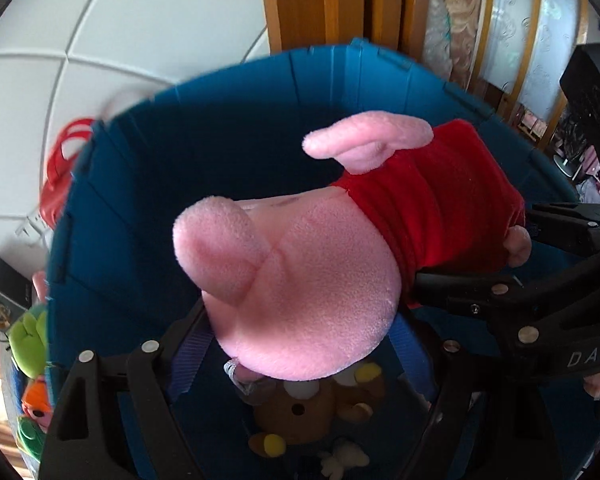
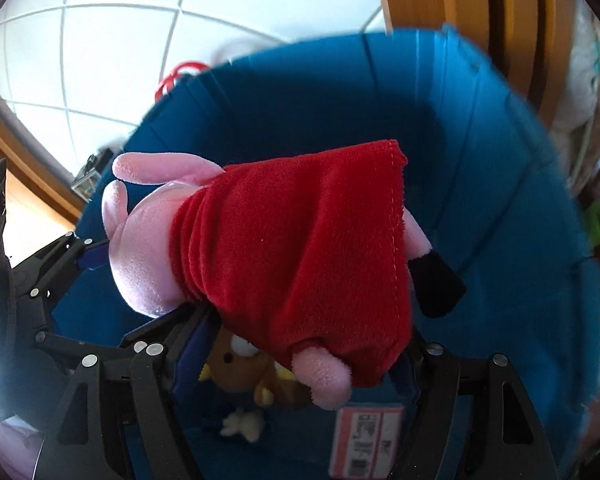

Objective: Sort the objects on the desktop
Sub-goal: 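Lift the red-dress pig with both tools and drop it into the crate, then withdraw both tools from the crate back toward the table pile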

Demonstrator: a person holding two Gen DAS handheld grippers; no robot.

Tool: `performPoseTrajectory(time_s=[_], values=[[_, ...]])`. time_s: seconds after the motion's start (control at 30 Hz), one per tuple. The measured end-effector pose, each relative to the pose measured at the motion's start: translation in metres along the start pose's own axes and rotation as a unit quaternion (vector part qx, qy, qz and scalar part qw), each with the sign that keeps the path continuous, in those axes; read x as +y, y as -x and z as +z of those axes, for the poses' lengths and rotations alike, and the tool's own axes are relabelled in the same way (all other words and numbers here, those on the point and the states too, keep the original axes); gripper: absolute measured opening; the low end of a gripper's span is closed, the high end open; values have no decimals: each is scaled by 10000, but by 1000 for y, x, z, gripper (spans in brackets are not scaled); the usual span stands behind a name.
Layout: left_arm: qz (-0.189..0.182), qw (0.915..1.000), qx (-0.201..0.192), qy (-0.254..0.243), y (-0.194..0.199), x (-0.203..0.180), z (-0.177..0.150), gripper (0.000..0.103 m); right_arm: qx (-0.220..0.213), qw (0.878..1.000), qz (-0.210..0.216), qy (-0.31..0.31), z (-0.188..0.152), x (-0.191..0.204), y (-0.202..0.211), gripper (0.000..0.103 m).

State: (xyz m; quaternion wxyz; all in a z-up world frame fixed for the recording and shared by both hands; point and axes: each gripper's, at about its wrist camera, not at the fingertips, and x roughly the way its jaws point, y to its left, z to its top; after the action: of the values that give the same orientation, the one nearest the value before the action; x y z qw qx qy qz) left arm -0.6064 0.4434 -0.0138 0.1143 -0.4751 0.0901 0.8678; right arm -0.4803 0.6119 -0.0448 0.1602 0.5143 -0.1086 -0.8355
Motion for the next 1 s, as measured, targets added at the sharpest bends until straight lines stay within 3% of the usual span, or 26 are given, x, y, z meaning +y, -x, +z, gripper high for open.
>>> performPoseTrajectory(time_s=[0.23,0.6,1.0], values=[[-190,9989,378,206,-24,13,-13,83,224,9996,99,-153,-8,-9,-17,77],[-147,9994,255,189,-19,14,-1,82,49,9998,-52,-170,-1,-11,-10,93],[-43,9999,110,113,-9,14,-8,82,-126,9998,-96,-92,10,-7,-5,99]])
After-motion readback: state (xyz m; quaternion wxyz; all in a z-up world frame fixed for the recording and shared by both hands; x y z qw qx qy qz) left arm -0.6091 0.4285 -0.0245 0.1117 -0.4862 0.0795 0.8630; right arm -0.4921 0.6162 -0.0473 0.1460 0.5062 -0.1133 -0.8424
